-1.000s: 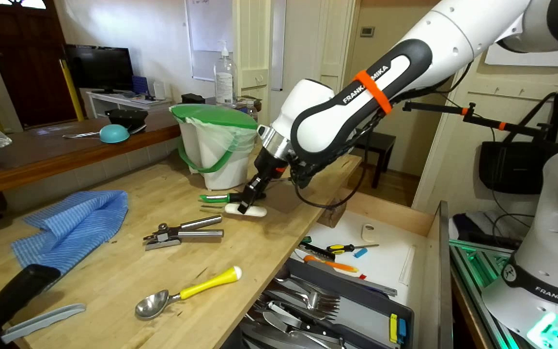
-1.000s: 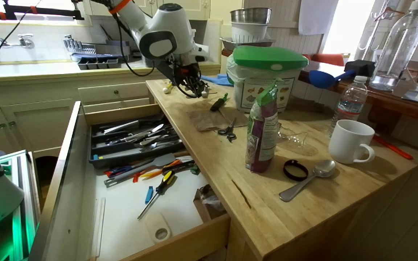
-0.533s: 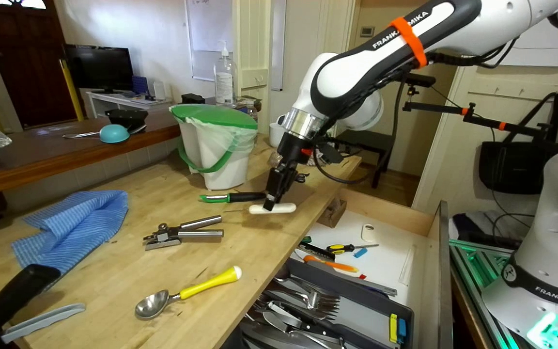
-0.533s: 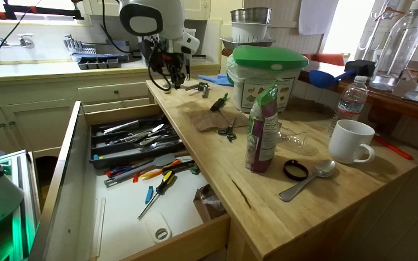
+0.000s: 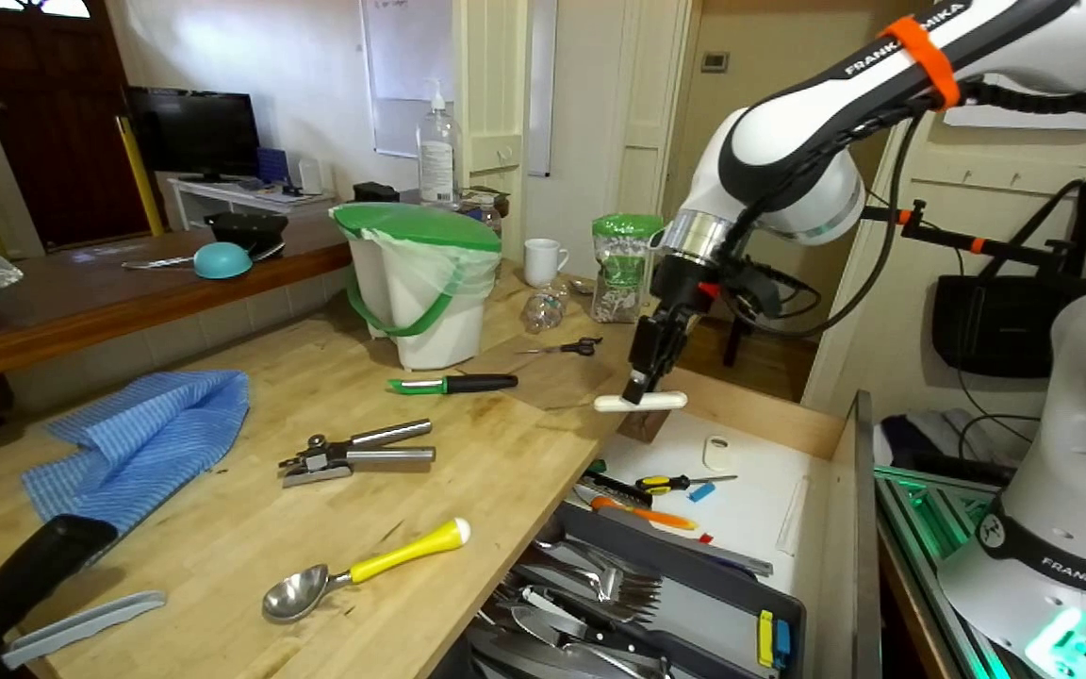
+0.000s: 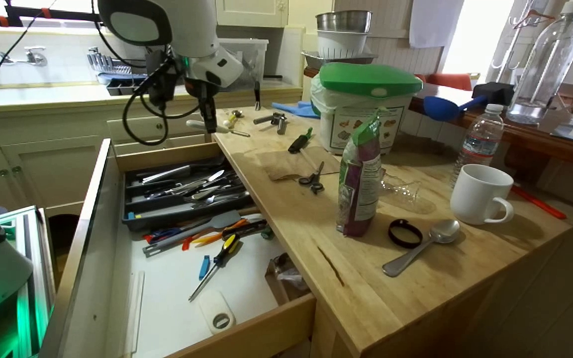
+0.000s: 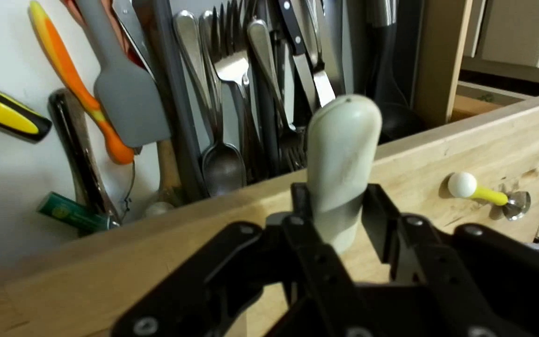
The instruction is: Put the white and silver peeler inside the open drawer.
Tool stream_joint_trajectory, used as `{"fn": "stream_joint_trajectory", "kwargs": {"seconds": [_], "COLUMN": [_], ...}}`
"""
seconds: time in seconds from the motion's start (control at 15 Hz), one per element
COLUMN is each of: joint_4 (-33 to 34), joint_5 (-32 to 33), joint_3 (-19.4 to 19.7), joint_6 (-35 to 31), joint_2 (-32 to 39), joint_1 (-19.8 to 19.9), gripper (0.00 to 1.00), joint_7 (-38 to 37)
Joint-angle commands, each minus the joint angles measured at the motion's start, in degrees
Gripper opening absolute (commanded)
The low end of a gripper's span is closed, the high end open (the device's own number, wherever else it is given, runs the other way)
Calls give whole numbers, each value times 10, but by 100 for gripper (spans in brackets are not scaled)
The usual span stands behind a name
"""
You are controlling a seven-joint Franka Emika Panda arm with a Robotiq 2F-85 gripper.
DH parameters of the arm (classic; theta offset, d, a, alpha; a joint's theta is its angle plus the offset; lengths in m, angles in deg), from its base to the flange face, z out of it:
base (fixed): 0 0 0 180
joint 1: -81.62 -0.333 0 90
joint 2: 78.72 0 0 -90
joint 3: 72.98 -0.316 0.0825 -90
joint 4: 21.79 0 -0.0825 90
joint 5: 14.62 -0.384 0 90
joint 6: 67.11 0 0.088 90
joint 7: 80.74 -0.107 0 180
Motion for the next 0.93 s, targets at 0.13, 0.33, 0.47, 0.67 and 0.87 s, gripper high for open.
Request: {"fn": "stream_joint_trajectory", "kwargs": {"seconds": [0.13, 0.33, 0.47, 0.67, 0.87], "joint_4": [-170, -124, -120, -120, -119], "joint_5": [-16, -57, -25, -38, -39], "joint_3": [43, 36, 48, 55, 55], "joint_6": [9, 66, 52, 61, 62], "joint_2": [-171, -116, -125, -105, -99], "joint_1": [-60, -27, -49, -37, -37], "gripper": [8, 8, 33, 33, 8], "joint_7": [22, 60, 24, 41, 43]}}
